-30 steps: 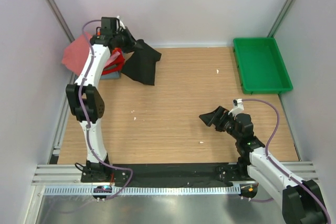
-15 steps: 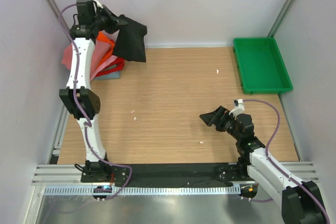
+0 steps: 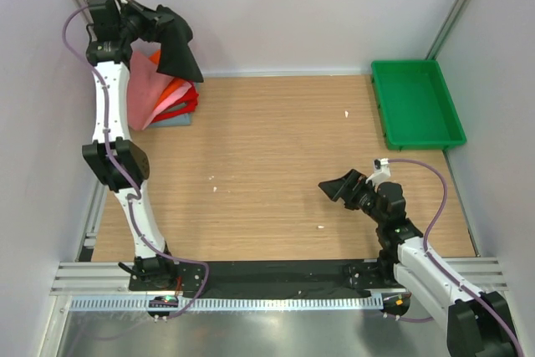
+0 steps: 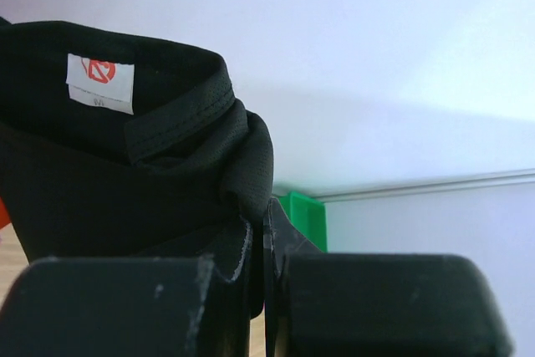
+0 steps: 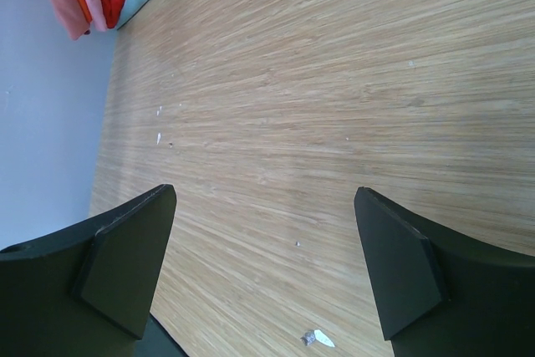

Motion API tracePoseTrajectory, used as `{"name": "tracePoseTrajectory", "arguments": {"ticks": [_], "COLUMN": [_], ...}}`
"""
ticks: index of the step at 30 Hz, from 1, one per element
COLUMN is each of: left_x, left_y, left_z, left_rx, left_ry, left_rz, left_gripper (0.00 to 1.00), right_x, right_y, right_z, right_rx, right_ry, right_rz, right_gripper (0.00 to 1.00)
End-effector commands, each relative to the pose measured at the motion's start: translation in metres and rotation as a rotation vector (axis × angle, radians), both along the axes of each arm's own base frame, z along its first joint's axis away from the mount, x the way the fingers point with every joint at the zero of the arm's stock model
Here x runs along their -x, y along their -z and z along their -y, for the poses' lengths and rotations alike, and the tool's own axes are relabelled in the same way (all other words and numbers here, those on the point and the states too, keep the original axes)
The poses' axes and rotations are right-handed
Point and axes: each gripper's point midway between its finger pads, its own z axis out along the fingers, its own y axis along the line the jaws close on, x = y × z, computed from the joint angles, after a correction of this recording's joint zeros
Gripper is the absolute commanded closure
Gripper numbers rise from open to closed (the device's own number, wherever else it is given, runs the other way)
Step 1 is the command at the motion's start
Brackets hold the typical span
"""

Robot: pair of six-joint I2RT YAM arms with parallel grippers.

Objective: Fold and stack the t-shirts
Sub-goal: Neatly place the folded tshirt to the corner

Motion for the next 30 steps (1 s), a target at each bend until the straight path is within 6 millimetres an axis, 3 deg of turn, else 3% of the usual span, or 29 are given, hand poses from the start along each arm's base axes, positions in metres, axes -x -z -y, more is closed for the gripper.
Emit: {"name": "tracePoseTrajectory", "arguments": {"ticks": [1,8,17,30], "left_x": [0.024,0.028,0.036,0.029], "left_y": [-0.086,-0.099,-0.125,-0.135], "left_z": [-0.002,-0.043,-0.081,-0.093], "left_rx": [0.013,0.045,0.069,0.065], "left_ry": [0.011,-0.079,-0.166,-0.190], "left_rz": [0.223,0.242,0.309,0.374], "left_gripper": [1.00,1.00,1.00,1.00], "right_x": [-0.004,-0.004,-0.003,-0.004], "right_y": [-0.013,-0.013,-0.013,-0.013], "right_z": [-0.001,0.000,-0.001,0.000], "right_rx": [-0.021,-0.023,-0.027,-0.029], "right_ry": [0.000,-0.003,-0.008,-0.009], "right_rz": [0.056,0.055,0.053,0.053], "right_gripper": [0.05,0.05,0.05,0.05]}}
